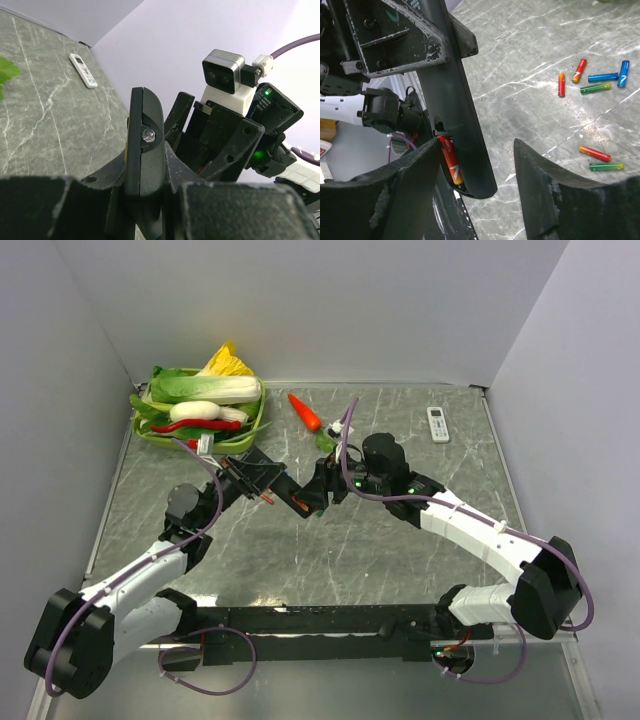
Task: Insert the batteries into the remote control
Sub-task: Load the battery into the remote control, then pick up the battery from the center of the board.
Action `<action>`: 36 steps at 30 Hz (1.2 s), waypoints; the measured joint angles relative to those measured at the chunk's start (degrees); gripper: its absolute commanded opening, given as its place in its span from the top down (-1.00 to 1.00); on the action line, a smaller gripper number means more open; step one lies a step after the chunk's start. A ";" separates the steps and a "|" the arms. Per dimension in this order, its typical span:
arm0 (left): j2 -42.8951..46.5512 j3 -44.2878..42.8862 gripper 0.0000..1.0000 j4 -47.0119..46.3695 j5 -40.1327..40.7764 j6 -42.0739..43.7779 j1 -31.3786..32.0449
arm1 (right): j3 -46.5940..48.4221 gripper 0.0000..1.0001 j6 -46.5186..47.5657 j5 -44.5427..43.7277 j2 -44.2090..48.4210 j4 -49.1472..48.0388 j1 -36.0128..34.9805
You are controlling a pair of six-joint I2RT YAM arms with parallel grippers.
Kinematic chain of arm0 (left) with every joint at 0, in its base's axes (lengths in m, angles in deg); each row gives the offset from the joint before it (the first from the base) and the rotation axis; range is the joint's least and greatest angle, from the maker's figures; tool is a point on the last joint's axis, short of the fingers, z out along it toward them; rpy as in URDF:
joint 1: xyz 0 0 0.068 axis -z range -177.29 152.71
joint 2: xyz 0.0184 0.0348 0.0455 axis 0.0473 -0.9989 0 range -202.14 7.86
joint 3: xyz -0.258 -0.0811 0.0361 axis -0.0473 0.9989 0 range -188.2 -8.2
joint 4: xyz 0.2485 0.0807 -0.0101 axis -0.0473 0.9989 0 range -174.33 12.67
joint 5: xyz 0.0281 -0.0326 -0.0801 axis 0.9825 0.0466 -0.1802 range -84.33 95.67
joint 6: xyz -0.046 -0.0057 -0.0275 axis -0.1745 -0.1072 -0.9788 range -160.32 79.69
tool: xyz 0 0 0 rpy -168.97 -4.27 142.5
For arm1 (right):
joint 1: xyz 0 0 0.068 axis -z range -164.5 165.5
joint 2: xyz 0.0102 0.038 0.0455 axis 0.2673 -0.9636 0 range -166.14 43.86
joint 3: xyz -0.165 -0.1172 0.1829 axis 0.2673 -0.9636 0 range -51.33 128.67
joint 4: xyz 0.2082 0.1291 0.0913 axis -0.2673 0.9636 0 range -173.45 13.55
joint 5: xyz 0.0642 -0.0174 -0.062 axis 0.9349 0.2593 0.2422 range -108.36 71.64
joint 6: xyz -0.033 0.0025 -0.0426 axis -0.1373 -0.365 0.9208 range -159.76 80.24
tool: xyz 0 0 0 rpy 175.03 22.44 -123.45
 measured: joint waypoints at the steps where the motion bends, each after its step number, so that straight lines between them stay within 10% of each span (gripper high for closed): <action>1: -0.11 -0.02 0.96 0.00 -0.13 0.00 -0.02 | -0.07 -0.18 0.00 0.07 -0.02 -0.09 0.00; 16: -0.63 -0.28 0.96 0.48 -0.35 0.11 -0.20 | -1.16 -0.04 2.16 0.42 -0.13 -2.25 -0.57; 36: 10.25 10.16 0.96 12.31 6.97 3.61 -5.46 | 6.99 -0.35 13.84 -2.86 0.22 10.14 3.02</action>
